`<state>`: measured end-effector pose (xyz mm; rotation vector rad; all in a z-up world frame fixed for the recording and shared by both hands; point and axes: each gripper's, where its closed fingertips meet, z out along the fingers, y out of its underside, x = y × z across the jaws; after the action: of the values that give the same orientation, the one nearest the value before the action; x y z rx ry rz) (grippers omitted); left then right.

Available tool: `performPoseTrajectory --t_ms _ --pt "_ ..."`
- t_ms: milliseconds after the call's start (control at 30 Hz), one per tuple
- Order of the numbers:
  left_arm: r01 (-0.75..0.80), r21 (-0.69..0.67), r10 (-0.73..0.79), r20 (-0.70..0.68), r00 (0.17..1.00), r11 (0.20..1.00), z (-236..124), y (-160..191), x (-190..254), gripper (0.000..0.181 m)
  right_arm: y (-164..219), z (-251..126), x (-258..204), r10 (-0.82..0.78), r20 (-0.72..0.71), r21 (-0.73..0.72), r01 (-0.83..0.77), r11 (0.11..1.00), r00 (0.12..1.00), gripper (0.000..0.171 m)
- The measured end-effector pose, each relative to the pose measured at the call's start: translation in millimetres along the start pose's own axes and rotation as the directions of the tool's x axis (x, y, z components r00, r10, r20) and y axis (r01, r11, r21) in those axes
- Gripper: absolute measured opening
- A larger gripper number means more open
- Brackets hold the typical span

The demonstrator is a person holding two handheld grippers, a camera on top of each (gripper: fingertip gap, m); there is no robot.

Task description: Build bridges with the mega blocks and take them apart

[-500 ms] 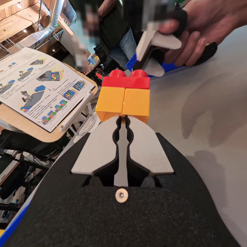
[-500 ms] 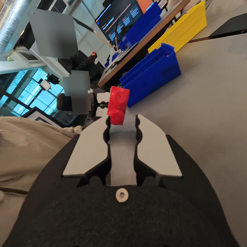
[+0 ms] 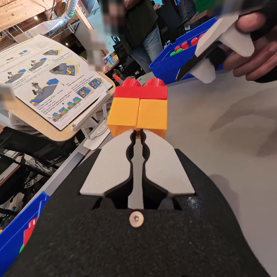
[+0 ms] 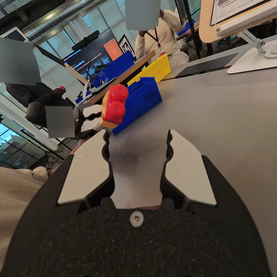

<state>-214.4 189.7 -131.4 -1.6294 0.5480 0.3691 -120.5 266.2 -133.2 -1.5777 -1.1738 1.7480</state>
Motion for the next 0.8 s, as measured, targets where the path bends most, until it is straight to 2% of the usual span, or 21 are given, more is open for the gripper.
performPoseTrajectory --t_ms 67,200,400,433,500,667,800 --pt "-0.011 0.011 0.011 -0.011 1.000 1.000 0.3 -3.1 2.6 0.005 -2.7 8.9 -9.6 0.008 0.063 -0.044 -0.005 0.999 0.998 0.075" --pt "-0.089 0.021 0.090 -0.039 0.995 0.996 7.6 -12.5 8.9 0.006 -3.6 36.4 -35.6 0.113 0.274 -0.243 -0.045 0.969 0.955 0.069" --pt "-0.195 0.027 0.197 -0.075 0.978 0.980 21.7 -25.4 18.0 0.006 -3.3 59.6 -34.7 0.149 0.317 -0.430 0.001 0.903 0.937 0.053" --pt "-0.207 0.026 0.208 -0.074 0.975 0.978 24.2 -26.2 19.0 0.006 -2.2 59.8 -36.7 0.167 0.325 -0.449 -0.004 0.894 0.931 0.045" --pt "-0.226 0.008 0.226 -0.062 0.972 0.974 29.2 -24.0 18.4 0.006 -2.2 59.7 -35.6 0.174 0.313 -0.453 -0.014 0.891 0.934 0.038" --pt "-0.161 -0.009 0.161 0.003 0.987 0.987 38.1 -19.9 14.6 0.006 -7.3 56.3 -20.7 0.137 0.251 -0.389 -0.029 0.921 0.958 0.037" --pt "-0.077 -0.008 0.077 0.097 0.992 0.997 28.1 -14.5 1.1 0.020 -22.9 39.2 -0.5 0.099 0.169 -0.309 -0.043 0.950 0.981 0.036"
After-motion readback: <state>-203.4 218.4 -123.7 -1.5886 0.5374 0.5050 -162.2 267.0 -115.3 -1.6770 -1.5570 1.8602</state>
